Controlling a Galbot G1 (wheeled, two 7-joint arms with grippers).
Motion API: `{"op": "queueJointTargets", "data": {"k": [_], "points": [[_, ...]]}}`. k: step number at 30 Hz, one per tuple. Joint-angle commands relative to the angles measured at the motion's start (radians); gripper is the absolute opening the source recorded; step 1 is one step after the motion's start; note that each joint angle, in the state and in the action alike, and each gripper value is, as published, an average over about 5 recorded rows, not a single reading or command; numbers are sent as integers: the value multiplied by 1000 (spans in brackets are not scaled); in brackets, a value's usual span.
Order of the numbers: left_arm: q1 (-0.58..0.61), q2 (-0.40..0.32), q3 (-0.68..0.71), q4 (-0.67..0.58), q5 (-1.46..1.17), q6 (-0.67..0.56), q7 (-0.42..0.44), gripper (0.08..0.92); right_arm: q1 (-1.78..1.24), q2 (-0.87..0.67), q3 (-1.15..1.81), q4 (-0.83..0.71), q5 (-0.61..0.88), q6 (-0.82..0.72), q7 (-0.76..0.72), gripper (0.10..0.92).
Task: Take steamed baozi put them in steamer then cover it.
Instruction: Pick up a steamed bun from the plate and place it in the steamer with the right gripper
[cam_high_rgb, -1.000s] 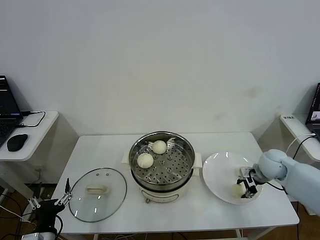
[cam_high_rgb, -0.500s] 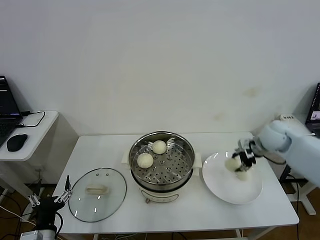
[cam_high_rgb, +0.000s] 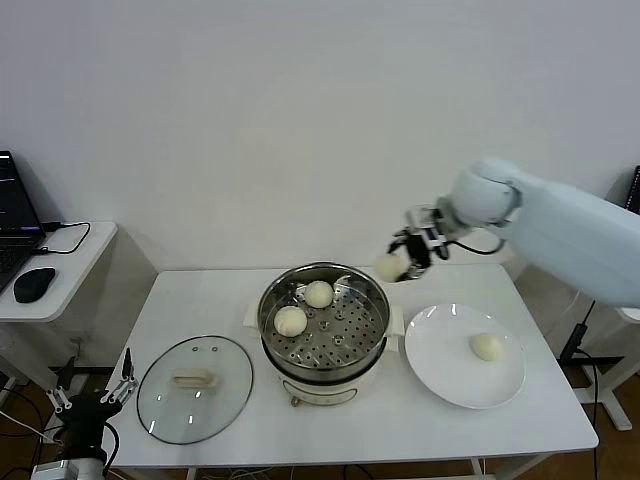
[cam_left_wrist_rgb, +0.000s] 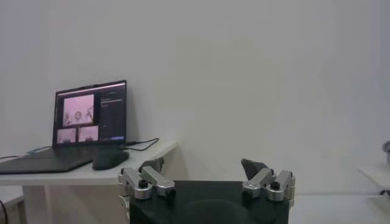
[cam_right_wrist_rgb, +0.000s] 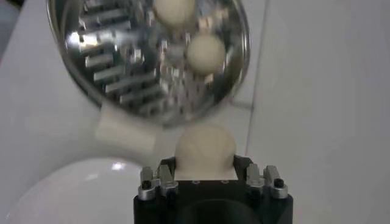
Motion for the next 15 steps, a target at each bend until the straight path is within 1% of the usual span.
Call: {"op": "queueJointTargets", "data": {"k": [1, 11, 15], "points": [[1, -5, -17, -3, -4, -1, -1, 823, 60, 239, -130, -1, 43, 123, 30, 602], [2, -17, -41, -9, -12, -3, -6, 823, 41, 287, -215, 14, -136, 363, 40, 602], [3, -22, -44, -10, -13, -5, -8, 823, 30, 282, -231, 22, -206, 429, 37, 602]]}}
